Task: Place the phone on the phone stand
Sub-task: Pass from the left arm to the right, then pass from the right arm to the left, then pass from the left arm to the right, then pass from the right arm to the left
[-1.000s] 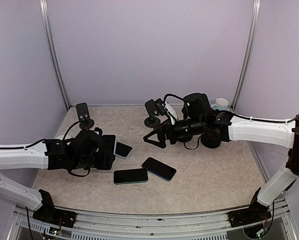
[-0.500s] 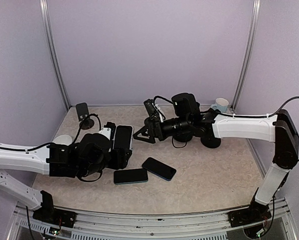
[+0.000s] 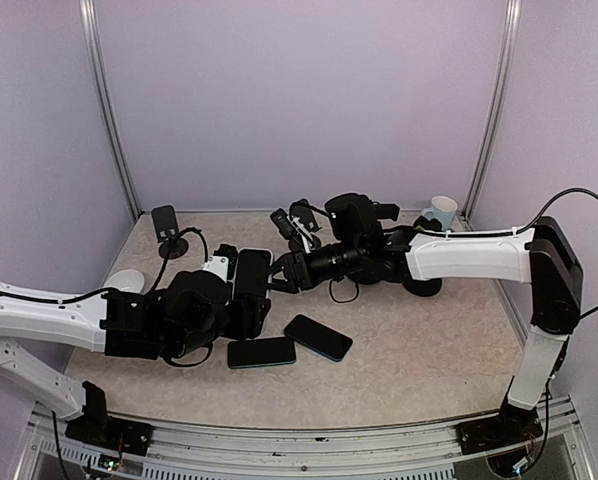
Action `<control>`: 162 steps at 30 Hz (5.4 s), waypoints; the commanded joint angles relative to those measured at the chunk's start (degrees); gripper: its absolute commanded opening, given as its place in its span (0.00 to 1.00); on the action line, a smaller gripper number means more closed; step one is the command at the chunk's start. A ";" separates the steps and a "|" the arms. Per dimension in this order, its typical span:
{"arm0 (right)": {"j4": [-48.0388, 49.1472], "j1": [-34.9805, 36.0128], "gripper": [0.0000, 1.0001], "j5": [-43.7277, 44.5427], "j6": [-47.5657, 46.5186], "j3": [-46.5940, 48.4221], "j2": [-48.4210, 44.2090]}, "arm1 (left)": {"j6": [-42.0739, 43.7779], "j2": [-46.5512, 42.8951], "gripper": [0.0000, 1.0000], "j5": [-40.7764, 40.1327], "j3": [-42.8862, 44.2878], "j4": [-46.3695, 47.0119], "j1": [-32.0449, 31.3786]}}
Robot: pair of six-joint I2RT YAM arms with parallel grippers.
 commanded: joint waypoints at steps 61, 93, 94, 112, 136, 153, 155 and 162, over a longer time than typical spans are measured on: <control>-13.79 -3.81 0.00 -26.17 -29.83 -7.48 -16.59 | 20.89 -5.49 0.46 61.15 7.48 13.15 15.27; -2.42 -3.91 0.84 -24.66 -27.45 -15.39 -16.49 | 20.95 -12.48 0.00 60.54 7.56 18.29 18.04; -0.96 -3.84 0.83 -25.15 -26.74 -15.81 -16.38 | 20.90 -12.63 0.00 60.67 7.64 18.48 18.07; 31.47 -2.44 0.38 -30.67 -8.77 -21.84 -14.70 | 16.77 -14.73 0.00 56.65 2.34 26.06 18.13; 31.44 -1.68 0.00 -30.45 -7.50 -19.74 -11.14 | 16.28 -17.09 0.00 54.26 0.79 25.70 18.66; 4.47 -1.35 0.00 17.43 -24.30 -15.25 -19.68 | -3.60 -13.98 0.99 23.74 5.38 4.85 18.74; 2.97 -0.08 0.00 21.98 -25.61 -14.54 -19.47 | -4.69 -11.99 0.99 23.83 6.92 4.41 18.74; 0.53 4.42 0.00 35.22 -27.59 -12.97 -18.62 | -3.70 -8.58 0.99 25.01 8.28 8.36 18.74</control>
